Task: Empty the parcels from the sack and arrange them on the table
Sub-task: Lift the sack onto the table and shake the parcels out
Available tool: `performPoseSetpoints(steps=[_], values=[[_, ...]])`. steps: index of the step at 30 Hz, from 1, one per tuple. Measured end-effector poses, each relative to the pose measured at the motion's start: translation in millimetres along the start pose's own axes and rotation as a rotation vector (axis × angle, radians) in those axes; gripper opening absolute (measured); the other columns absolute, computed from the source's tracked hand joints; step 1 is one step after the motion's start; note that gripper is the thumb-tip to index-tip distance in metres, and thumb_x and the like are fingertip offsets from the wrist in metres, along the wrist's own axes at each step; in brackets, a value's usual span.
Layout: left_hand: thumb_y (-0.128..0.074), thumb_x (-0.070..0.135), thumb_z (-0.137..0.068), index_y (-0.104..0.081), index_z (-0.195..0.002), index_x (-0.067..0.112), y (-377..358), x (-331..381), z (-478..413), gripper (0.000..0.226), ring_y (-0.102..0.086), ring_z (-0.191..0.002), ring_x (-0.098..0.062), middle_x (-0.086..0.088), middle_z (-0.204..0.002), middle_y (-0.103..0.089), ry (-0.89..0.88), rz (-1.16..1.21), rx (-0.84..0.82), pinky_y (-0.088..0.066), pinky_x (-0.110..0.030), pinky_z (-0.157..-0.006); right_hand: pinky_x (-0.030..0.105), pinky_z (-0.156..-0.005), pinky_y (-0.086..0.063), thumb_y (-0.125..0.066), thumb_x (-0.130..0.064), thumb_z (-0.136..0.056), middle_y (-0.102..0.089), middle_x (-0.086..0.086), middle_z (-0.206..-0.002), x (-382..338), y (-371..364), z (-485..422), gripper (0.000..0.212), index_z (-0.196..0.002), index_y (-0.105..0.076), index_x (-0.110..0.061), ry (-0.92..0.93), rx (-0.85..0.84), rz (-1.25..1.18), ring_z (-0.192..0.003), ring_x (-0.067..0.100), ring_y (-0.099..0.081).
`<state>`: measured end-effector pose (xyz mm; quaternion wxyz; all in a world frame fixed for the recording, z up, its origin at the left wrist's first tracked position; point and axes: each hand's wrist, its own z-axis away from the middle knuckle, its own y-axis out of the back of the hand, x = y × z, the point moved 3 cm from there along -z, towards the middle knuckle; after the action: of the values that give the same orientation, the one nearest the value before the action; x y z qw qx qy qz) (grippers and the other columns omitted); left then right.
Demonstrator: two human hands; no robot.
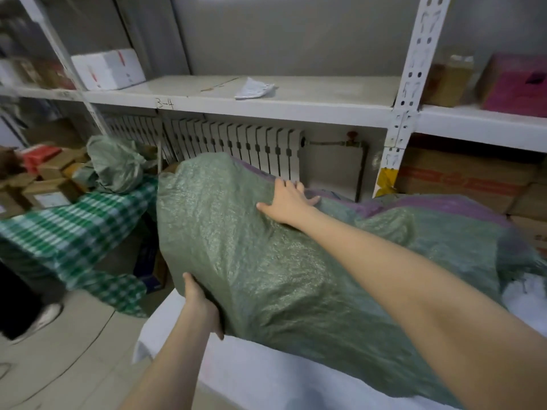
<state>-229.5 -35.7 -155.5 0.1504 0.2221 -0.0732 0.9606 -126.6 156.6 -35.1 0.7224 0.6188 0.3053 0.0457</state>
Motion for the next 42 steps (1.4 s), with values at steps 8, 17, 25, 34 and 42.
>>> performPoseSetpoints(steps=[8,17,25,34,42], values=[[-0.031,0.093,-0.061,-0.054,-0.110,0.015,3,28,-43,0.095,-0.051,-0.110,-0.030,-0.004,-0.112,-0.056,0.086,0.001,0.045,-0.038,-0.044,-0.098,0.076,-0.105,-0.002,-0.044,-0.002,-0.094,-0.047,0.009,-0.135,-32,-31,-44,0.038,-0.124,-0.059,-0.021,-0.218,0.101,-0.041,-0.134,0.033,-0.032],[-0.055,0.037,-0.083,-0.064,-0.109,0.018,-24,47,-29,0.033,-0.062,-0.086,-0.028,-0.001,-0.094,-0.066,0.139,0.240,-0.194,-0.050,-0.042,-0.075,0.043,-0.096,-0.038,-0.035,-0.017,-0.099,-0.060,0.007,-0.106,-2,-9,-56,0.025,-0.091,-0.059,-0.020,-0.243,0.278,-0.568,-0.109,0.032,-0.055],[-0.051,0.040,-0.081,-0.061,-0.119,0.024,-50,73,14,0.042,-0.059,-0.111,-0.031,0.000,-0.119,-0.065,-0.182,0.402,-0.297,-0.045,-0.042,-0.101,0.031,-0.077,-0.037,-0.035,-0.018,-0.100,-0.060,0.011,-0.100,32,43,-24,0.026,-0.093,-0.059,-0.010,-0.188,0.443,-0.857,-0.095,0.026,-0.054],[-0.065,0.027,-0.082,-0.070,-0.090,0.019,-118,103,195,0.012,-0.067,-0.092,-0.021,0.001,-0.101,-0.071,-0.579,0.570,-0.514,-0.055,-0.037,-0.081,0.032,-0.086,-0.047,-0.031,-0.017,-0.103,-0.061,0.012,-0.108,102,178,53,0.029,-0.100,-0.059,-0.011,-0.127,0.587,-1.407,-0.106,0.023,-0.055],[-0.067,0.023,-0.083,-0.070,-0.098,0.013,-164,26,289,0.019,-0.068,-0.090,-0.025,-0.005,-0.099,-0.072,-0.844,0.346,-0.606,-0.053,-0.037,-0.084,0.036,-0.075,-0.054,-0.042,-0.032,-0.100,-0.068,0.011,-0.096,204,220,136,0.031,-0.101,-0.066,-0.012,-0.230,0.599,-1.710,-0.086,0.027,-0.063]])
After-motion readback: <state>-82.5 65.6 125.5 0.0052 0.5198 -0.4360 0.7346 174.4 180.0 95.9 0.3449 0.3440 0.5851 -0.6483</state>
